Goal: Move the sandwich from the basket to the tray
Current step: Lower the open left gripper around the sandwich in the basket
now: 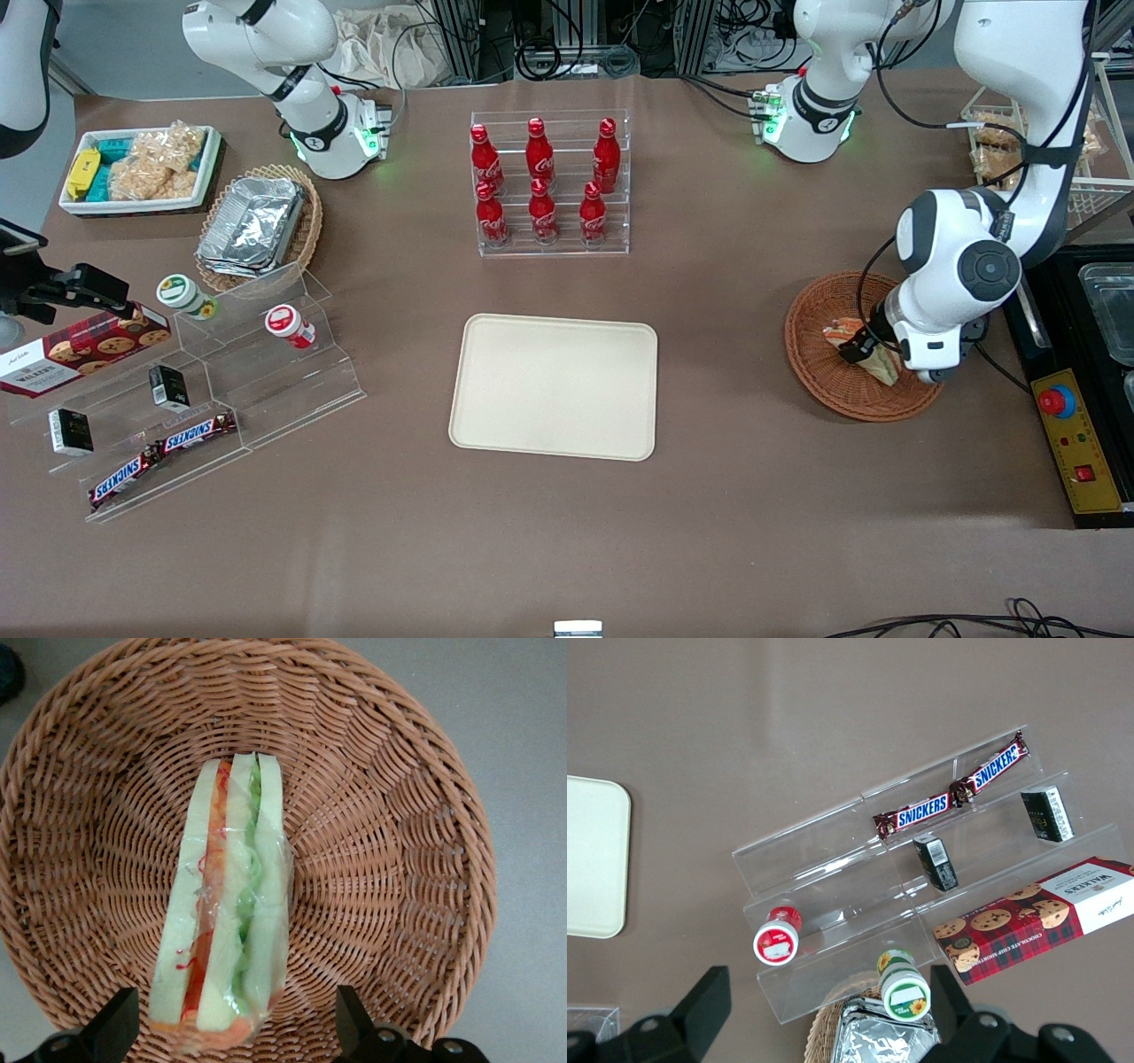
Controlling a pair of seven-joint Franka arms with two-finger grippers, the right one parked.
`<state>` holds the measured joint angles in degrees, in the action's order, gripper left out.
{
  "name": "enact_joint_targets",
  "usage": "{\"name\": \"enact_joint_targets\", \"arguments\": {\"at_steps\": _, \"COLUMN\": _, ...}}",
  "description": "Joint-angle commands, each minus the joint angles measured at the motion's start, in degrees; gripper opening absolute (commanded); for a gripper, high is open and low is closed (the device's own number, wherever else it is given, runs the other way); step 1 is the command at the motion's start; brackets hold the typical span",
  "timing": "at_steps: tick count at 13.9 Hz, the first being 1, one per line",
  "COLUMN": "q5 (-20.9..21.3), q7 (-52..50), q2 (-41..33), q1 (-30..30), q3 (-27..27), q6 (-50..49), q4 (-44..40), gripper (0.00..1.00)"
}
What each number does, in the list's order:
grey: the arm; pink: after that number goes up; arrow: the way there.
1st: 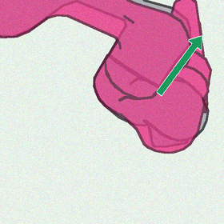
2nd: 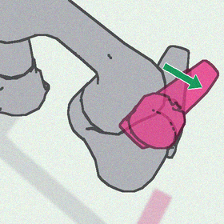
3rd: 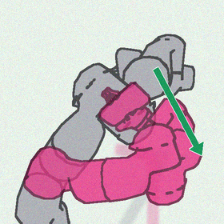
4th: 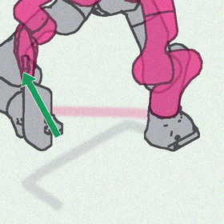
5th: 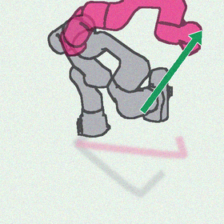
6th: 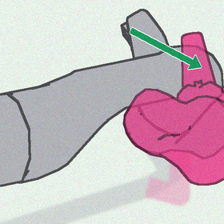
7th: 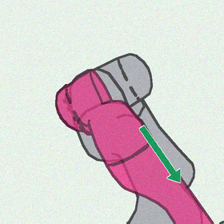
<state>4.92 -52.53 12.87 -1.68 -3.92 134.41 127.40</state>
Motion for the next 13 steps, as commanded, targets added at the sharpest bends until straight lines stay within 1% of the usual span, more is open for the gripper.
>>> {"name": "enact_joint_targets", "arguments": {"at_steps": 1, "q5": 1.2, "q7": -1.3, "q2": 1.1, "q1": -0.7, "q3": 0.1, "q6": 1.8, "q4": 0.0, "gripper": 1.00}}
{"name": "enact_joint_targets", "arguments": {"at_steps": 2, "q5": 1.2, "q7": -1.3, "q2": 1.5, "q1": -0.8, "q3": 0.1, "q6": 2.6, "q4": 0.0, "gripper": 0.99}}
{"name": "enact_joint_targets", "arguments": {"at_steps": 3, "q5": 1.2, "q7": -1.3, "q2": 1.9, "q1": -0.8, "q3": 0.2, "q6": 2.7, "q4": 0.0, "gripper": 0.97}}
{"name": "enact_joint_targets", "arguments": {"at_steps": 4, "q5": 1.2, "q7": -1.3, "q2": 2.0, "q1": -0.9, "q3": 0.5, "q6": 2.8, "q4": 0.0, "gripper": 0.88}}
{"name": "enact_joint_targets", "arguments": {"at_steps": 5, "q5": 1.2, "q7": -1.3, "q2": 2.0, "q1": -1.0, "q3": 0.5, "q6": 2.8, "q4": 0.0, "gripper": 0.74}}
{"name": "enact_joint_targets", "arguments": {"at_steps": 7, "q5": 1.2, "q7": -1.3, "q2": 2.3, "q1": -1.0, "q3": 0.6, "q6": 2.9, "q4": -0.1, "gripper": 0.42}}
{"name": "enact_joint_targets", "arguments": {"at_steps": 9, "q5": 1.2, "q7": -1.3, "q2": 2.6, "q1": -1.0, "q3": 0.6, "q6": 3.3, "q4": 0.0, "gripper": 0.16}}
{"name": "enact_joint_targets", "arguments": {"at_steps": 10, "q5": 1.2, "q7": -1.3, "q2": 2.6, "q1": -1.0, "q3": 0.6, "q6": 3.3, "q4": 0.0, "gripper": 0.05}}
{"name": "enact_joint_targets", "arguments": {"at_steps": 11, "q5": 1.2, "q7": -1.2, "q2": 2.6, "q1": -1.0, "q3": 0.6, "q6": 3.3, "q4": 0.0, "gripper": 0.00}}
{"name": "enact_joint_targets", "arguments": {"at_steps": 13, "q5": 1.2, "q7": -1.2, "q2": 2.3, "q1": -1.0, "q3": 0.5, "q6": 3.2, "q4": 0.0, "gripper": 0.00}}
